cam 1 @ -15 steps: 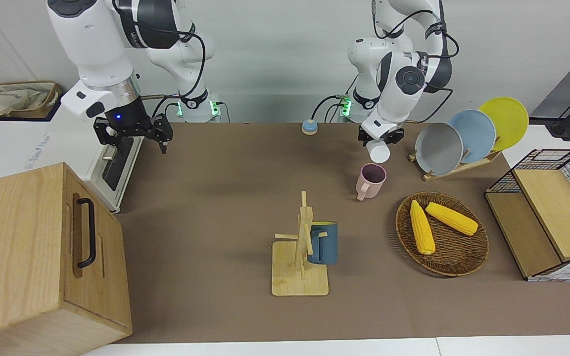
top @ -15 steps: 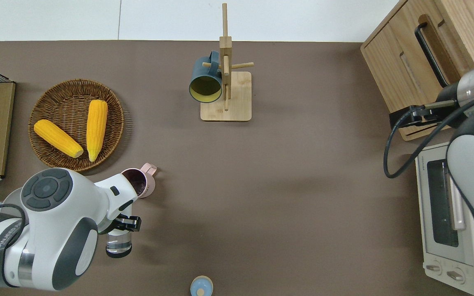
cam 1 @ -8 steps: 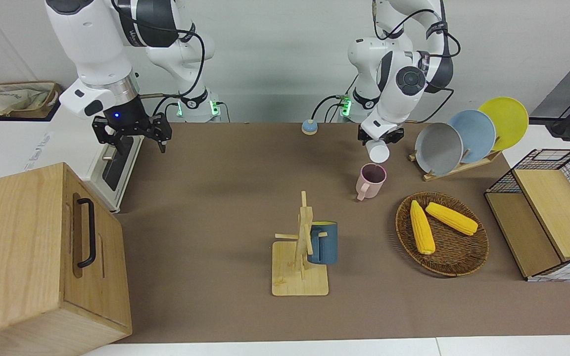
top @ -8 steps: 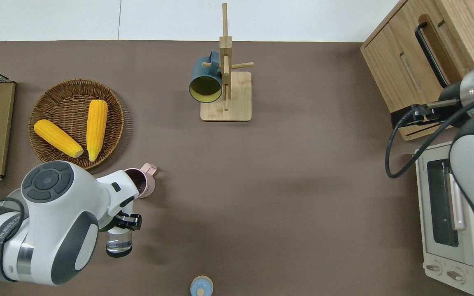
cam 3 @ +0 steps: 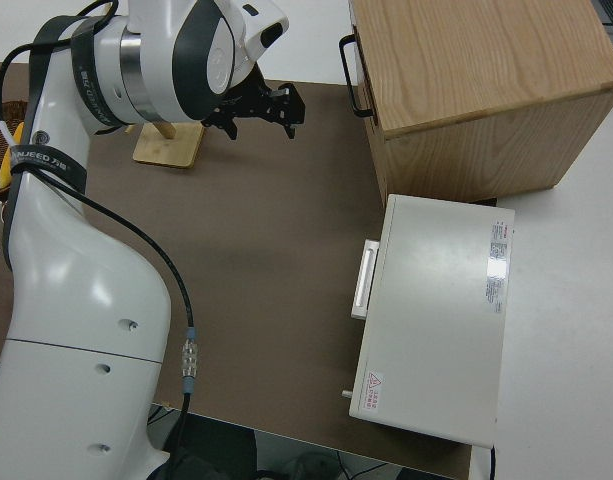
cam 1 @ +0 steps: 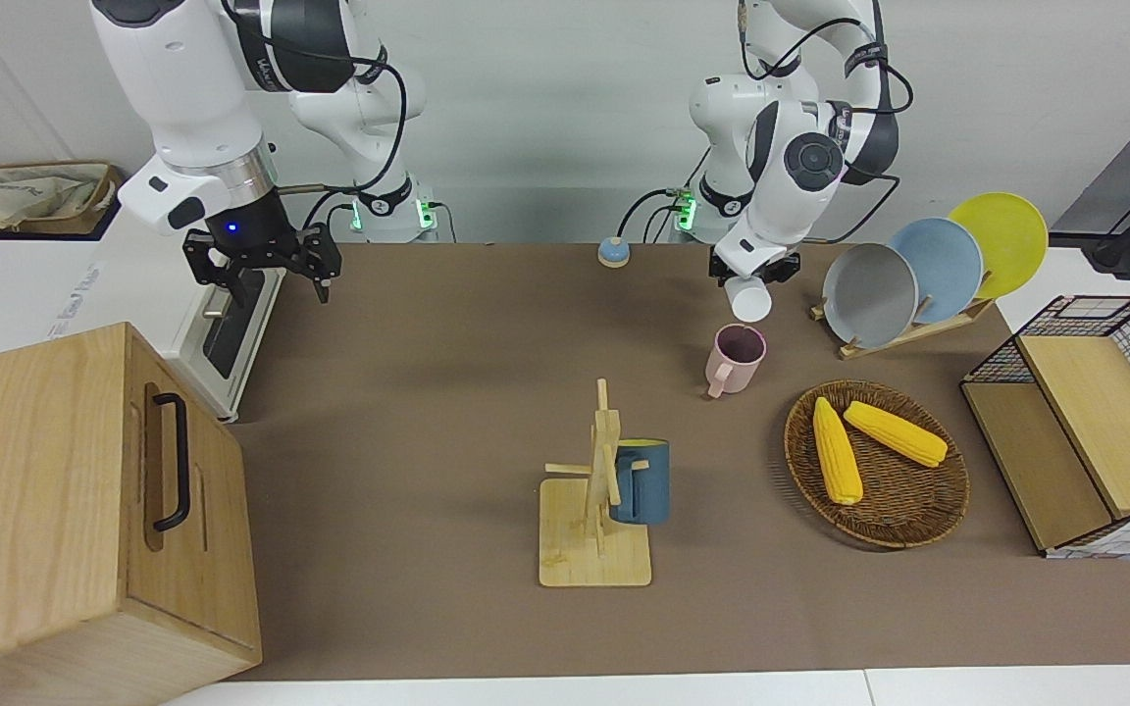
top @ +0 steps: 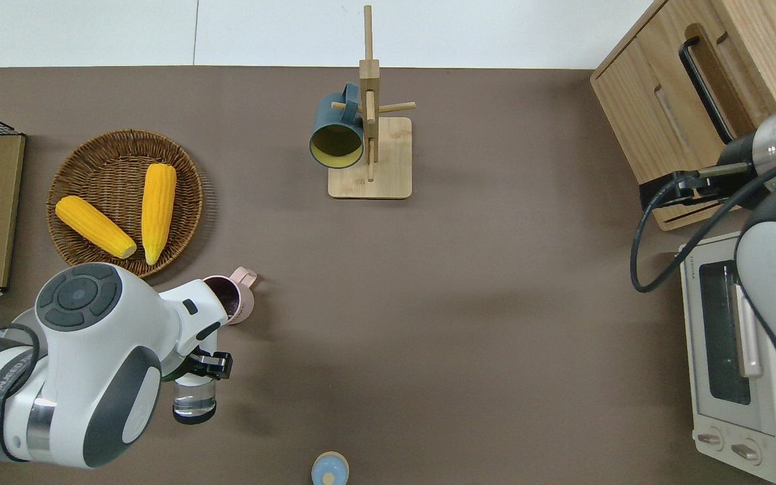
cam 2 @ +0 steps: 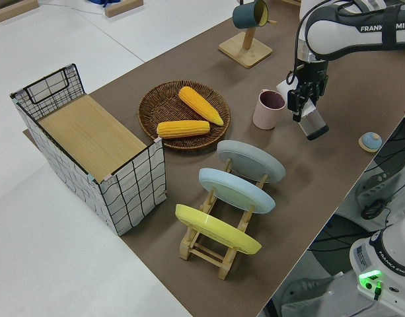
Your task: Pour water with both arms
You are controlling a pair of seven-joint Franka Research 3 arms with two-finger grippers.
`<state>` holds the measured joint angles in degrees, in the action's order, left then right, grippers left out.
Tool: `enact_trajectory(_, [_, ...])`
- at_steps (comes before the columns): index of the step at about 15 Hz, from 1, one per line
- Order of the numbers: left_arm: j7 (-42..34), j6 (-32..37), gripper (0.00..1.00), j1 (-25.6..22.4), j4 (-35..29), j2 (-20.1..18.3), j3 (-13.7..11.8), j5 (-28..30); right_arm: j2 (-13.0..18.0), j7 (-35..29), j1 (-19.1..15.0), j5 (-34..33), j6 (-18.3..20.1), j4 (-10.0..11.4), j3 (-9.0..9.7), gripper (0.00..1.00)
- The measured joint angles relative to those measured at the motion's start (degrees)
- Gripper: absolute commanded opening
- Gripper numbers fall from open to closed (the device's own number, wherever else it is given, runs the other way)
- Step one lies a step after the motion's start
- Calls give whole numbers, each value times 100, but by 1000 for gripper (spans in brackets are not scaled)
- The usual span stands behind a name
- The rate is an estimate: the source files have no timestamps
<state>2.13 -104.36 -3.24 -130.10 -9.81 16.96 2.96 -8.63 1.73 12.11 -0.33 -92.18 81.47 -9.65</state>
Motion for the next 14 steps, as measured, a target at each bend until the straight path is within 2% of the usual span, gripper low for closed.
enact_trajectory(4, [4, -211, 0, 0, -222, -384, -5, 0, 0, 0, 0, 0, 0, 0, 0, 992])
enact_trajectory(10, [7, -1616, 0, 41, -1269, -1403, -10, 311, 6, 0, 0, 0, 0, -5, 0, 992])
enact_trajectory(14, [10, -2009, 0, 145, -1523, -1574, -7, 408, 8, 0, 0, 0, 0, -6, 0, 992])
